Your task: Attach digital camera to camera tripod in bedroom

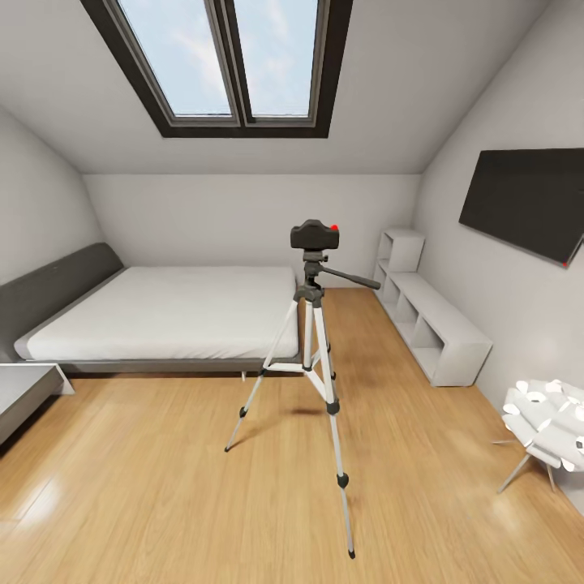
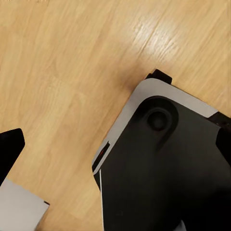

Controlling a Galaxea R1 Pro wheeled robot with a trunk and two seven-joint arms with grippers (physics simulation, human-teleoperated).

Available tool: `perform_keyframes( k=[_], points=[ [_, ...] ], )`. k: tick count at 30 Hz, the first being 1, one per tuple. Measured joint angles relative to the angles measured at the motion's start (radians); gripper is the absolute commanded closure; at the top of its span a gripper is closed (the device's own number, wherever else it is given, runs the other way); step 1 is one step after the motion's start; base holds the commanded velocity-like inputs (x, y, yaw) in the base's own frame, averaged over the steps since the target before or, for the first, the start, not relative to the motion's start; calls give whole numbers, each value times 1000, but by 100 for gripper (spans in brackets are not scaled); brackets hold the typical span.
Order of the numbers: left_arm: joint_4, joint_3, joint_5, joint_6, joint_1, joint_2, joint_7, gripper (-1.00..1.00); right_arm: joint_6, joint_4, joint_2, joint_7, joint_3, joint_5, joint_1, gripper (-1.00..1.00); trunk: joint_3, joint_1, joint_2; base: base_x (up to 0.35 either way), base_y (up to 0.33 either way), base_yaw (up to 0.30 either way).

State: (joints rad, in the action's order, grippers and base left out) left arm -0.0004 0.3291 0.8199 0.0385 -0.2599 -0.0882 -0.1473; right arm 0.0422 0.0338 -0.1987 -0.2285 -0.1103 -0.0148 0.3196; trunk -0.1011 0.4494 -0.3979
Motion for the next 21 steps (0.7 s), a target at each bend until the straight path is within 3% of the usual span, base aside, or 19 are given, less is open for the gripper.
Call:
perform_keyframes(
  k=[21],
  points=[
    [-7, -3, -5, -2, 0, -2, 2, -100, -31, -1, 9, 1, 2, 2, 0, -100, 2, 0, 0, 0, 0, 0]
  ],
)
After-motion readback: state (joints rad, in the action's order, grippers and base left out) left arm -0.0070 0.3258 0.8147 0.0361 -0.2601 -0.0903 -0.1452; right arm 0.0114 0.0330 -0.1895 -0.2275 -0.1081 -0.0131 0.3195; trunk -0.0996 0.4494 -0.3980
